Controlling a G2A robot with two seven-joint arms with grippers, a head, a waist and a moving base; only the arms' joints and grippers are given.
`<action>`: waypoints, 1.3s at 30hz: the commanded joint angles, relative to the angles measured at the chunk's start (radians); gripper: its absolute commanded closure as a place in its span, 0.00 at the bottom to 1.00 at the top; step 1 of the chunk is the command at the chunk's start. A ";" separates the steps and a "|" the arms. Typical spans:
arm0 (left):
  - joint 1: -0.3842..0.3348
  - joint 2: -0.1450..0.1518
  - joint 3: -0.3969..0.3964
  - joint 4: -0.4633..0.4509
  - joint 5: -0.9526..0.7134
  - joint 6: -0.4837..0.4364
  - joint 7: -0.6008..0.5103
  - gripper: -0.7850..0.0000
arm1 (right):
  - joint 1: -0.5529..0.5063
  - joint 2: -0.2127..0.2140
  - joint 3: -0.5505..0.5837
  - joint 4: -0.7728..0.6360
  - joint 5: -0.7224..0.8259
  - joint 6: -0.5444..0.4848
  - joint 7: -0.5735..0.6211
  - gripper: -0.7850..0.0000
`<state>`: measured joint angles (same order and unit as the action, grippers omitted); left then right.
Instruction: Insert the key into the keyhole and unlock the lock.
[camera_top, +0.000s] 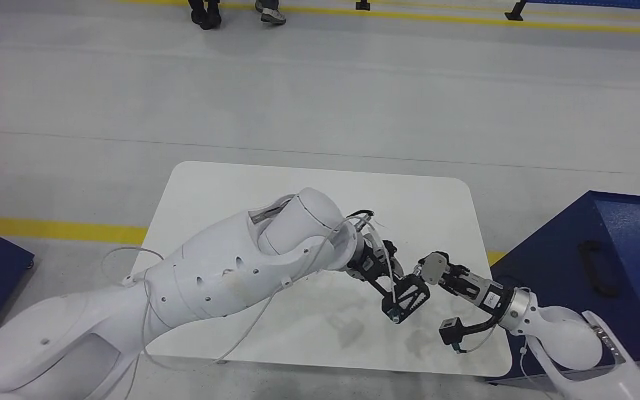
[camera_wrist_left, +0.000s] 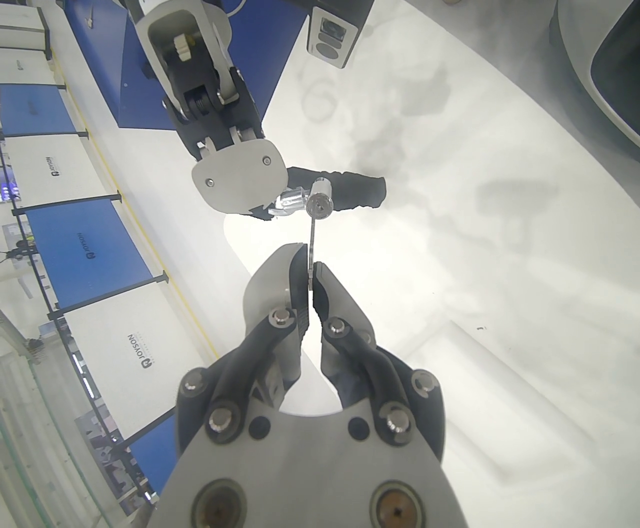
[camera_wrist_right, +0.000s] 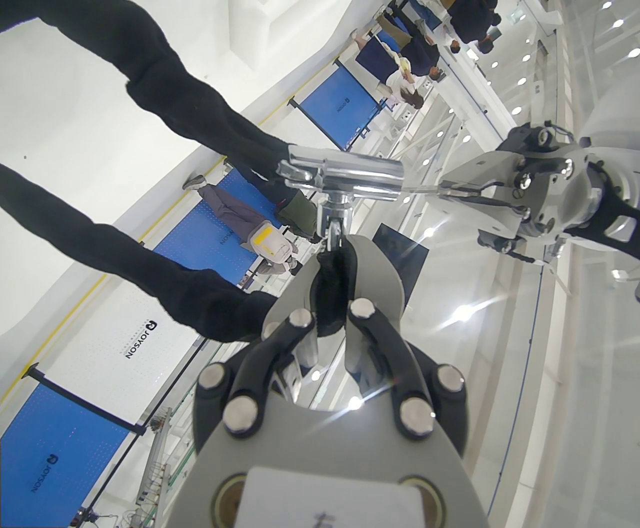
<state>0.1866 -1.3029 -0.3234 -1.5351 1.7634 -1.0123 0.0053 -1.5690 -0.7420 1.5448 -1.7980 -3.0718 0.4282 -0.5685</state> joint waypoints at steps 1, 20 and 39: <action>0.003 0.001 -0.003 -0.004 0.004 0.000 -0.013 1.00 | 0.000 -0.001 0.000 0.000 0.000 -0.002 0.001 1.00; 0.068 0.030 -0.080 -0.047 0.026 0.017 -0.086 1.00 | -0.017 -0.005 0.008 -0.025 0.027 0.011 -0.045 1.00; 0.142 0.015 -0.100 -0.110 0.034 0.000 -0.222 1.00 | -0.019 -0.008 -0.003 -0.046 0.000 -0.072 0.051 1.00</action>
<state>0.3288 -1.2869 -0.4237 -1.6468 1.7969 -1.0123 -0.2178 -1.5876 -0.7510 1.5446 -1.8426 -3.0717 0.3553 -0.5183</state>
